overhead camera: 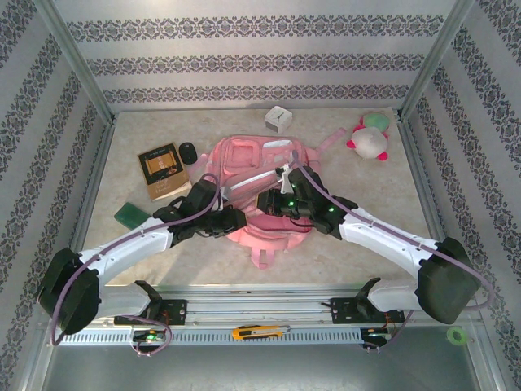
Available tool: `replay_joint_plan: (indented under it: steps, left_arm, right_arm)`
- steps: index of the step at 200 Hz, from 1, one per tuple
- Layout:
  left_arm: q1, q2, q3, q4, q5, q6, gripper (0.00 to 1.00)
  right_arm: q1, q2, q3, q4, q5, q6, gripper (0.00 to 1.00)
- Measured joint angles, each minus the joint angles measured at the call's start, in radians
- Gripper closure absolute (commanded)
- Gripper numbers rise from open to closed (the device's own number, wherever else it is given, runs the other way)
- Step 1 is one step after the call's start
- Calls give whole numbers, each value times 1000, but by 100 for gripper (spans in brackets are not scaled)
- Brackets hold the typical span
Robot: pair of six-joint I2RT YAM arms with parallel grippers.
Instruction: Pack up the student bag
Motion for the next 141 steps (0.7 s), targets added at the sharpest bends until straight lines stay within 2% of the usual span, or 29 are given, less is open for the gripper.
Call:
replay_joint_plan:
  steps: [46, 57, 79, 108, 141]
  left_arm:
    - [-53, 42, 14, 3, -65, 1, 75]
    - [-60, 47, 18, 3, -77, 0, 80]
    - [-65, 47, 18, 0, -103, 3, 100]
    - [-64, 46, 25, -14, -114, 27, 100]
    - [-42, 46, 85, -100, -66, 172, 100]
  right_arm:
    - [26, 0, 6, 5, 46, 49, 100]
    - [26, 0, 6, 5, 50, 53, 100]
    - [26, 0, 6, 7, 56, 66, 100]
    - [18, 0, 6, 3, 53, 67, 100]
    - [-53, -27, 4, -10, -23, 66, 100]
